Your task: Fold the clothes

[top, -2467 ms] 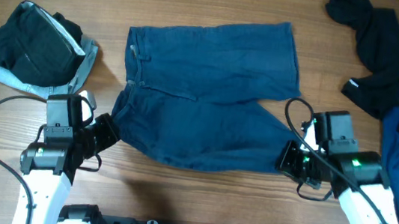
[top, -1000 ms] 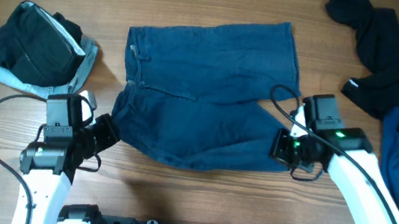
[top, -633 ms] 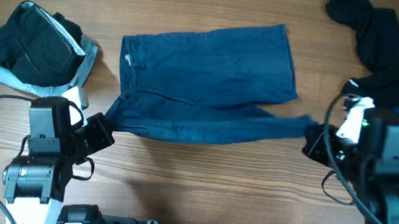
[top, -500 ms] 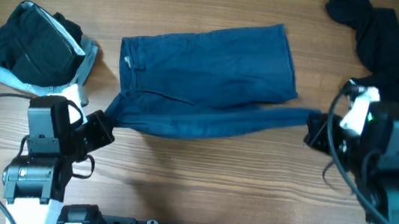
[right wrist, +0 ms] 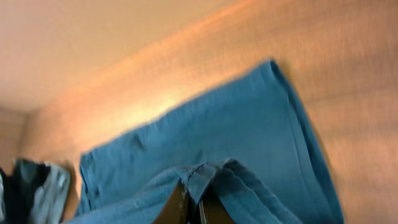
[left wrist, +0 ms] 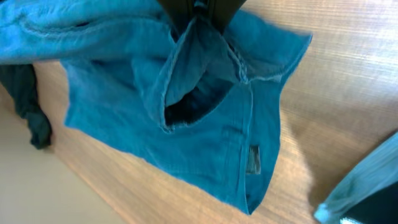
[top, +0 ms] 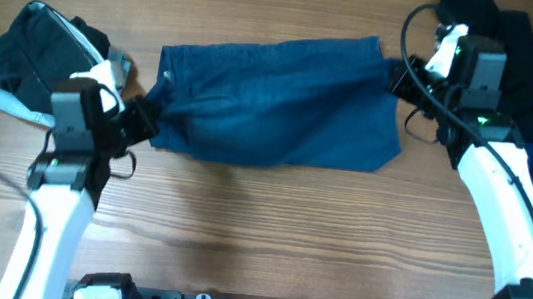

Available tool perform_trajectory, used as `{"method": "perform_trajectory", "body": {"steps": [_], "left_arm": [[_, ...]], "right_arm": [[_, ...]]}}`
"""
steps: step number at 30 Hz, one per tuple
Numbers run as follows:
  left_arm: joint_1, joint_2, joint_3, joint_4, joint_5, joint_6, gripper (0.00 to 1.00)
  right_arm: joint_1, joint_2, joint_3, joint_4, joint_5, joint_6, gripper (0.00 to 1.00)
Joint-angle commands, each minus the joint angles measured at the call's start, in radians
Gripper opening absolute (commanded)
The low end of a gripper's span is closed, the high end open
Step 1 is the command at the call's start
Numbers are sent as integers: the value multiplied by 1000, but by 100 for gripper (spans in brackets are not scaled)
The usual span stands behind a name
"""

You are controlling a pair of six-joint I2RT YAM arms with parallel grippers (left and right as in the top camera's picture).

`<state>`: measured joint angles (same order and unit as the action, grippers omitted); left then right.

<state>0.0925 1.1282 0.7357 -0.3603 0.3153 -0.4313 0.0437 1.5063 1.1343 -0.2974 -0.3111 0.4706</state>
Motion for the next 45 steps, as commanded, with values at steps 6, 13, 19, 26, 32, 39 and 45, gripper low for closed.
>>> {"method": "perform_trajectory", "body": {"steps": [6,13,19,26,32,39,45], "left_arm": [[1,335,17,321,2,-48,4],[1,452,17,440,-48,-55,4],[3,457,20,446,-66,-45,61],[33,268,125,134,-49,36,85],[-108,236,128,-64,-40,53,49],[-284,470,128,135,-116,96,4],[-288,653,128,160,-125,107,4]], "right_arm": [[-28,194,32,252,-36,43,4],[-28,402,32,412,-124,56,4],[-47,432,32,439,-231,8,40],[-165,183,32,181,-273,-137,60],[-87,88,27,-168,-254,-190,24],[170,313,-4,-2,-222,-207,4],[159,554,-4,-40,141,13,5]]}}
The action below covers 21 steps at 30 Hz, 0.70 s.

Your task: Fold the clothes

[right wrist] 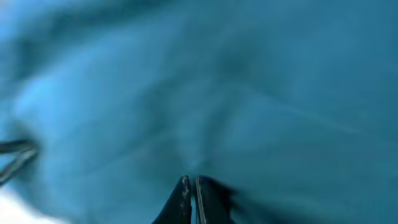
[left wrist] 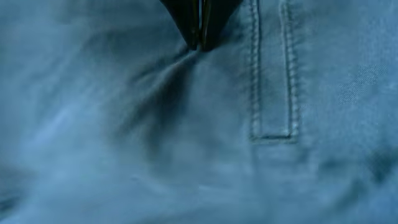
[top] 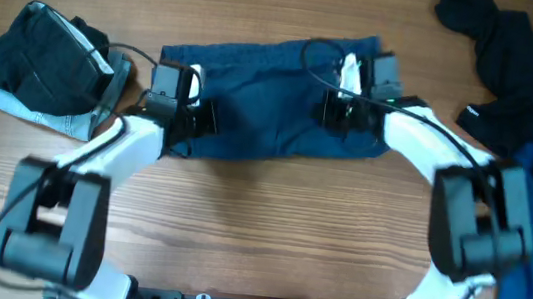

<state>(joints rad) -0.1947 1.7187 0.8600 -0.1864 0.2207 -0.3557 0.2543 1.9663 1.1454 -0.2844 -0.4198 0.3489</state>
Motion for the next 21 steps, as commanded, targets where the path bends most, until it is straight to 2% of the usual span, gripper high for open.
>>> {"method": "perform_trajectory", "body": {"steps": [1,3,6,12,14,17,18,21], "left_arm": [[0,69,4,-22,-32,35,5],[0,67,4,-22,-33,39,11],[2,67,4,-19,-67,39,15],[2,37,5,-58,-83,59,14],[1,-19,16,-91,-66,61,14],[0,-142,42,-120,35,61,14],[0,-182,43,-110,69,58,11],[0,-249,43,-75,79,30,4]], "right_arm": [[-82,118,-15,-94,286,177,4],[-150,136,-15,-162,292,186,4],[-226,122,-15,-256,268,173,4],[-259,-26,-14,-367,241,67,4],[-257,-132,-13,-355,140,-15,4],[-249,-332,-13,-260,-155,-191,4],[-243,-379,-13,-220,-228,-224,4],[-195,-457,-13,-97,-369,-228,4]]}}
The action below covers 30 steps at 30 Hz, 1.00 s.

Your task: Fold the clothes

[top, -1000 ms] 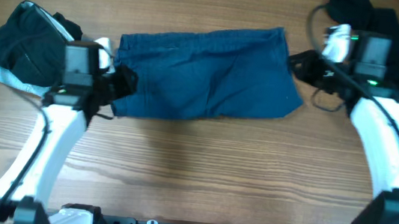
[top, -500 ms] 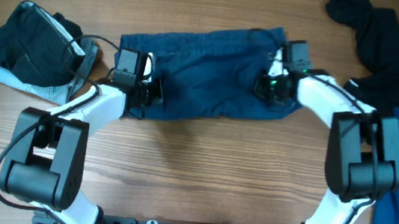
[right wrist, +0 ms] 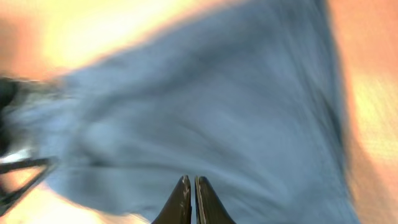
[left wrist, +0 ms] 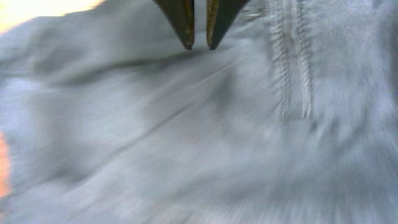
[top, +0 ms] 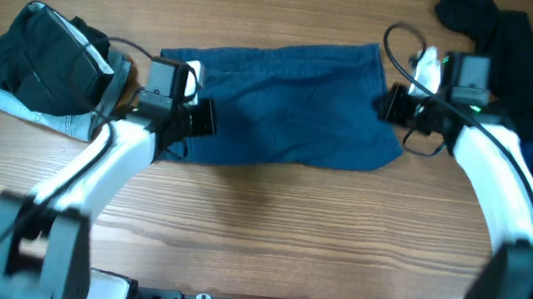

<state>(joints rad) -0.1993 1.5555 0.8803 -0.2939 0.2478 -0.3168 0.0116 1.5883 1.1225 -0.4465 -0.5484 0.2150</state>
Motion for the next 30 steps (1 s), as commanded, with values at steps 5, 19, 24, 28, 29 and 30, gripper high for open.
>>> {"method": "perform_trajectory", "body": {"steps": [5,19,24,28,29,30], "left_arm": [[5,-17,22,106,51,-39,4],[5,220,22,107,-90,-53,4],[6,221,22,19,-208,-27,4],[6,221,22,25,-242,-27,6],[6,221,23,34,-241,-27,8],[6,221,23,47,-238,-27,9]], "right_arm": [[238,51,10,218,-246,-73,4],[268,594,10,758,217,340,4],[113,594,10,650,329,323,4],[-78,592,10,446,262,158,4],[-101,587,10,392,251,135,4],[-119,579,10,349,241,121,4]]}}
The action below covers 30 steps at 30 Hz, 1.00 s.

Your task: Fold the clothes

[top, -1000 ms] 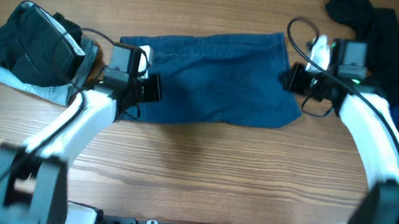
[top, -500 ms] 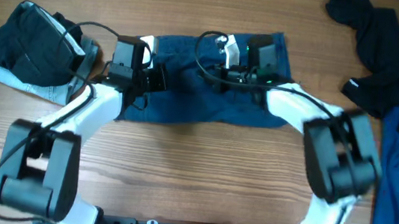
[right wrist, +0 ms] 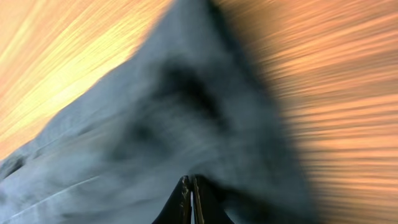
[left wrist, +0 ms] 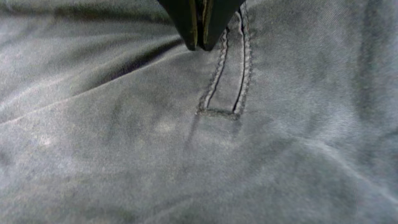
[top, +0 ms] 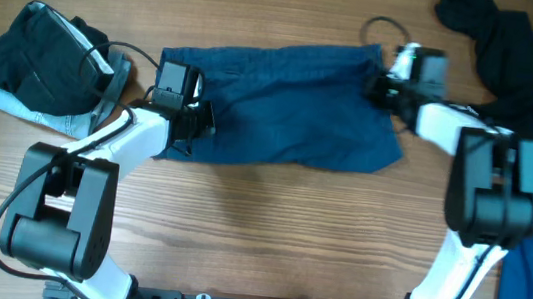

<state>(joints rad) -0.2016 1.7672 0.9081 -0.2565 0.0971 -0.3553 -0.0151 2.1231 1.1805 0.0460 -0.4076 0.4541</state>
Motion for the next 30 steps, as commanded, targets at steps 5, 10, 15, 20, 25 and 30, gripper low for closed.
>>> {"method": "perform_trajectory", "body": {"steps": [5,10,15,20,25,30], "left_arm": [[8,-79,57,-45,-22,11,12],[8,-275,122,-186,97,-5,88],[105,-372,122,-458,93,-55,93],[257,-320,77,-534,178,-53,98],[319,-225,40,-502,200,-40,97],[325,-76,38,-391,198,-15,100]], "right_arm": [[-158,-106,-48,-325,-104,-210,4],[-158,-455,-48,-438,-155,-241,5],[-158,-746,-48,-565,-156,-185,40],[-104,-793,-48,-762,-159,-222,33],[54,-743,-50,-808,-149,-275,37],[164,-678,-50,-793,-144,-270,40]]}}
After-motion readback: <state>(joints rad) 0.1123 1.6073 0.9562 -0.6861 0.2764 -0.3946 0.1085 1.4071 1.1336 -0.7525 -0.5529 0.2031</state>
